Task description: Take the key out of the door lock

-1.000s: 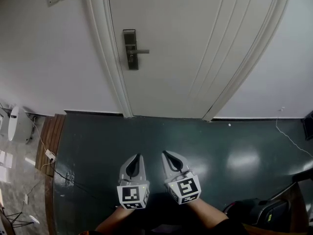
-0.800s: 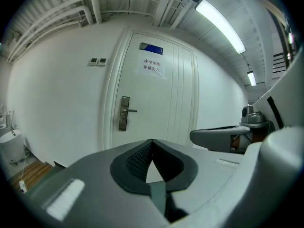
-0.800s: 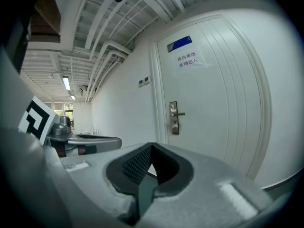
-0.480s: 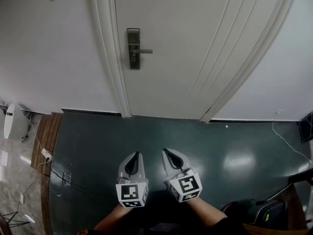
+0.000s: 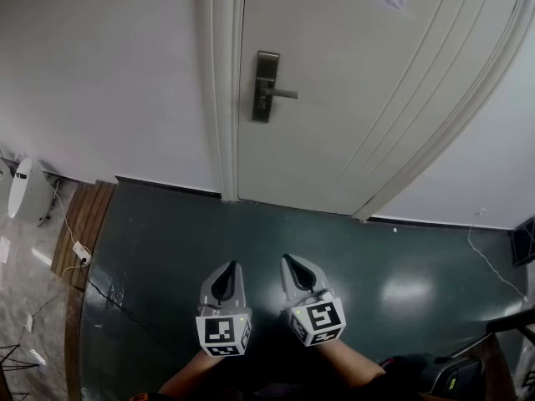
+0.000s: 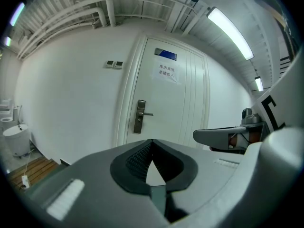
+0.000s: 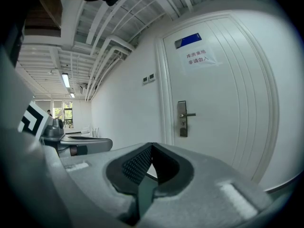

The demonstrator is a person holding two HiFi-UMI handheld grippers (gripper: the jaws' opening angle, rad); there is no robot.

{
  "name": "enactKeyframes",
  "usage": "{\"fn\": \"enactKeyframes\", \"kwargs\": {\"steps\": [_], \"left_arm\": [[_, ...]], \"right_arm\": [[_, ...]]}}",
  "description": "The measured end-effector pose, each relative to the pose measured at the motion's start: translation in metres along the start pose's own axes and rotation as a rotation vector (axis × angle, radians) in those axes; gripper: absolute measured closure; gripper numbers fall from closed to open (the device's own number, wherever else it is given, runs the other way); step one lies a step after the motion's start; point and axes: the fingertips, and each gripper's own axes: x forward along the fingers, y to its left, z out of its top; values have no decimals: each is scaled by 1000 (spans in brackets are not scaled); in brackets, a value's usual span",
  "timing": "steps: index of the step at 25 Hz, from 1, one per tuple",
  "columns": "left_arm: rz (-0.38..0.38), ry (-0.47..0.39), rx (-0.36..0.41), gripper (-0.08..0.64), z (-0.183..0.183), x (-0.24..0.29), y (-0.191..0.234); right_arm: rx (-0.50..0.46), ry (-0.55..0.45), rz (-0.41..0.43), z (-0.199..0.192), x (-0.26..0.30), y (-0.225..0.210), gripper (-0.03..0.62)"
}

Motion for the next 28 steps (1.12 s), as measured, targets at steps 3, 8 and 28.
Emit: {"fn": "enactKeyframes", "kwargs": {"steps": [3, 8, 28], "left_arm": [[21, 5, -5, 541, 0, 3, 12], [72, 3, 19, 541, 3, 27, 31], [197, 10, 122, 541, 58, 220, 50]], "right_arm": [[2, 9, 15, -1, 14, 0, 601], [27, 14, 61, -2, 50, -10, 601], [-46, -80, 233, 70, 208, -117, 601]]}}
